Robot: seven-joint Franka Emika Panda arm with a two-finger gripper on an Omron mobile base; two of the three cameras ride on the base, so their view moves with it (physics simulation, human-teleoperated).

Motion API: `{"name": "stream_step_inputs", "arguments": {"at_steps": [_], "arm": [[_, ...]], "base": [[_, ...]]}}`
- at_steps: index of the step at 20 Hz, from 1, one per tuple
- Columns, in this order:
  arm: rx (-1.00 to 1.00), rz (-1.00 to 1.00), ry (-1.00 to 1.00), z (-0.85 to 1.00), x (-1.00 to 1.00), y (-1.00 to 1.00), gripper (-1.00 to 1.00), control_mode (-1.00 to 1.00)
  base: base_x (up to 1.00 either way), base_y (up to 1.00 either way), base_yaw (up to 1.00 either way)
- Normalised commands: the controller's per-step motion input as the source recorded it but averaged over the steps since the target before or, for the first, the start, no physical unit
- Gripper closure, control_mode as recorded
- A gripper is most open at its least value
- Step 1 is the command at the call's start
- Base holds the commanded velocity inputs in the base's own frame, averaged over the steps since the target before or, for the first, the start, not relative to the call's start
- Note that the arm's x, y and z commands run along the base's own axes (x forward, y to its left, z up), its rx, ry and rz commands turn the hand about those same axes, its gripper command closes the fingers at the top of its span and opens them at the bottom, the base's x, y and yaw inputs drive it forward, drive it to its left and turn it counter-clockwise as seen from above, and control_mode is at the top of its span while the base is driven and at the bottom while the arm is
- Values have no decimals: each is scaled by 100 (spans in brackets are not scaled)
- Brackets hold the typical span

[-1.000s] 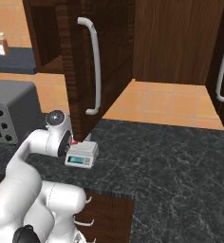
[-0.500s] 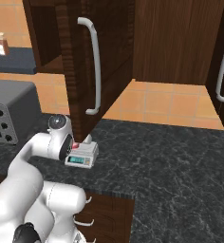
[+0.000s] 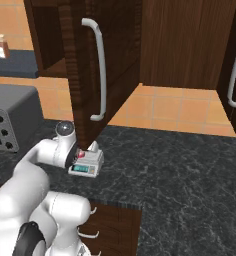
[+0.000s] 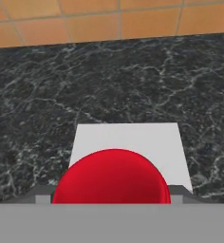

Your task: Pick the jam and place it on the digital scale for weighing, and close the cabinet.

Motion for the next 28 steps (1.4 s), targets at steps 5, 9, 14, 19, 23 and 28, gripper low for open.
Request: {"name": "stream_step_inputs", "arguments": {"at_steps": [5,9,14,19,23,28], "arm": [[0,3,-7,-30,10,0,100,-100],[0,4,-9,-27,22,0,100,-100],[0,3,-1,-36,23,0,100,-100],[0,2,-1,-29,11,0,100,-100],[0,1,-3,-24,16,0,100,-100],[0,1,-1,-31,21,0,100,-100]], "base": [[0,0,0],[0,0,0],[0,0,0],[0,0,0],[0,0,0],[0,0,0]]}}
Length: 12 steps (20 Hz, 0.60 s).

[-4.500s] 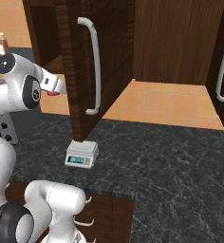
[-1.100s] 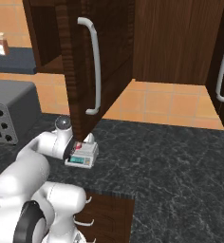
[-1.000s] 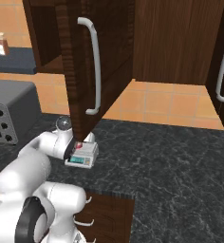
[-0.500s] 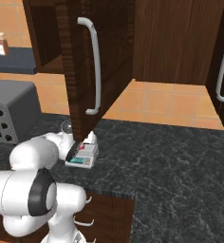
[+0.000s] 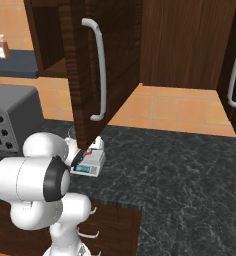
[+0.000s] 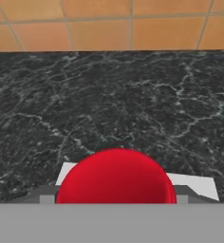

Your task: Pick the jam and place it on the digital scale for weighing, and close the cabinet.

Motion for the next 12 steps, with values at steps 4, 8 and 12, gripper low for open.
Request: {"name": "stream_step_inputs", "arguments": {"at_steps": [4,8,12], "arm": [[0,2,0,-32,2,0,-100,-100],[0,1,0,-12,0,0,-100,-100],[0,0,-1,0,-5,0,-100,-100]], "base": [[0,0,0],[0,0,0],[0,0,0]]}}
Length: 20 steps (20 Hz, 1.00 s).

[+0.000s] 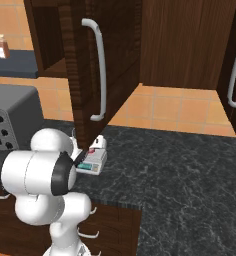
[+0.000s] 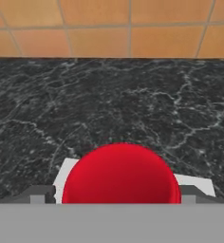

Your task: Pick the jam and place it on the digital scale for weighing, and close the cabinet.

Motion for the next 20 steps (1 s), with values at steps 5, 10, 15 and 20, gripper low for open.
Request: {"name": "stream_step_inputs", "arguments": {"at_steps": [5,10,15,20], "arm": [[0,0,-6,1,-12,0,-100,-100],[0,0,-9,9,-15,0,-100,-100],[0,0,-12,20,-17,0,-100,-100],[0,0,-15,31,-32,0,-100,-100]], "base": [[0,0,0],[0,0,0],[0,0,0],[0,0,0]]}}
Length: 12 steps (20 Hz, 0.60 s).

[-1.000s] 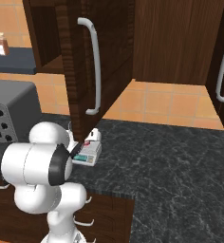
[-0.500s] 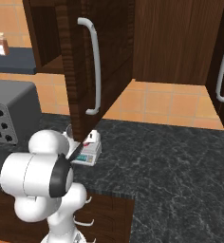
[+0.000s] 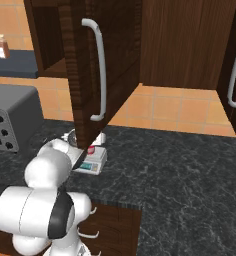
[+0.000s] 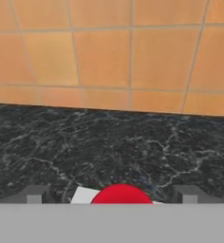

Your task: Pick the jam and place it on the digital scale for weighing, and close the cabinet.

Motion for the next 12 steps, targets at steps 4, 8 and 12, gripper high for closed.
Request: {"name": "stream_step_inputs", "arguments": {"at_steps": [4,8,12], "arm": [[5,0,-29,31,-62,17,-100,-100],[0,0,-37,37,-60,38,-100,-100],[0,-3,-23,38,-81,27,-100,-100]], "base": [[0,0,0],[0,0,0],[0,0,0]]}}
